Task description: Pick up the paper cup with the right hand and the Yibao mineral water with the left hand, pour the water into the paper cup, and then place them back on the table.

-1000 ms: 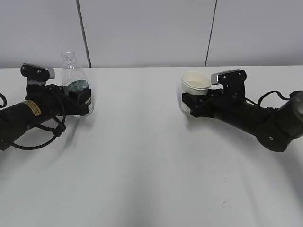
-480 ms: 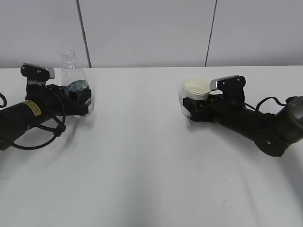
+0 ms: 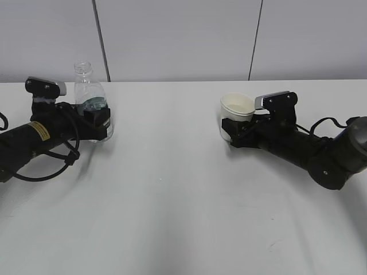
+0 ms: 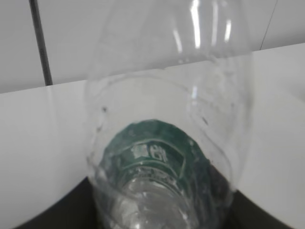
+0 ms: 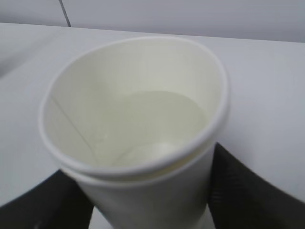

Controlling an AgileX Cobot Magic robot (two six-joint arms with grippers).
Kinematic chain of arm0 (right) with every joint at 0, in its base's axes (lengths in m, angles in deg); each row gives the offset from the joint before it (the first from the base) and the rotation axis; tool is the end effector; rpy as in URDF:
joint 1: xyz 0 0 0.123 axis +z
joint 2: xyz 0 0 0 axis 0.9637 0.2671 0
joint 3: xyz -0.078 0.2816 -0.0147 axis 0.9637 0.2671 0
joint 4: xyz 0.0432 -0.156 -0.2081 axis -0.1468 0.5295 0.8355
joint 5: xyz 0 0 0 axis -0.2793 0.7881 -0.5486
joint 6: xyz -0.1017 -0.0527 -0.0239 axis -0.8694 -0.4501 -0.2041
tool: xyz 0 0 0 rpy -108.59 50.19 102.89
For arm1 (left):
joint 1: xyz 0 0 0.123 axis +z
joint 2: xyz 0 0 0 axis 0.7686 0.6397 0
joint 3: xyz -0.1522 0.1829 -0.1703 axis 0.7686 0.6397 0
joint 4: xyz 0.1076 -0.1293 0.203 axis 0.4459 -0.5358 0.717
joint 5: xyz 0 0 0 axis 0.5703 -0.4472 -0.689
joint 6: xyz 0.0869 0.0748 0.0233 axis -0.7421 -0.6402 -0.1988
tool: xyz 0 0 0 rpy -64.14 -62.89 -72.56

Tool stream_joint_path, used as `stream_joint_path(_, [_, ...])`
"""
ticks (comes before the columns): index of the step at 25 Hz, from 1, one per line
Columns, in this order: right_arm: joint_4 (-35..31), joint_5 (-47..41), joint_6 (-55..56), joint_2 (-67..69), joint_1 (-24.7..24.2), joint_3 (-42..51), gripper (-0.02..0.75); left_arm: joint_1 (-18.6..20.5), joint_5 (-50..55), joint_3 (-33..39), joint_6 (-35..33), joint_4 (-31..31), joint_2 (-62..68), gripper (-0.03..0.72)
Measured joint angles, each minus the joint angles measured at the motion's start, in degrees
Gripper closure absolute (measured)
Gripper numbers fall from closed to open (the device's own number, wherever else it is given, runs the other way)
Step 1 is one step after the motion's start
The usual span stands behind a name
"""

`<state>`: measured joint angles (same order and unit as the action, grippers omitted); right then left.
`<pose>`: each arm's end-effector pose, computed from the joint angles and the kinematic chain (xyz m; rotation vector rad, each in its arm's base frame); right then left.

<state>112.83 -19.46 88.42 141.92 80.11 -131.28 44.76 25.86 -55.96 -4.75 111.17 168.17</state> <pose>0.4403 0.0853 0.0501 -0.3451 1.8194 0.4065 0.4191 -0.0890 0.0809 0.4269 1.7555 -0.4263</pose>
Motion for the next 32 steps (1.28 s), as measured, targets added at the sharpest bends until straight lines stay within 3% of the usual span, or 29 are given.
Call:
stream_joint_path(11, [0.0, -0.1, 0.0, 0.0, 0.0, 0.0, 0.227, 0.0, 0.0, 0.0, 0.0, 0.0, 0.0, 0.365])
stream_joint_path(19, [0.0, -0.2, -0.1, 0.0, 0.0, 0.0, 0.118, 0.0, 0.0, 0.0, 0.0, 0.0, 0.0, 0.365])
stream_joint_path(32, [0.0, -0.1, -0.1, 0.0, 0.0, 1.3, 0.113, 0.0, 0.0, 0.0, 0.0, -0.2, 0.0, 0.365])
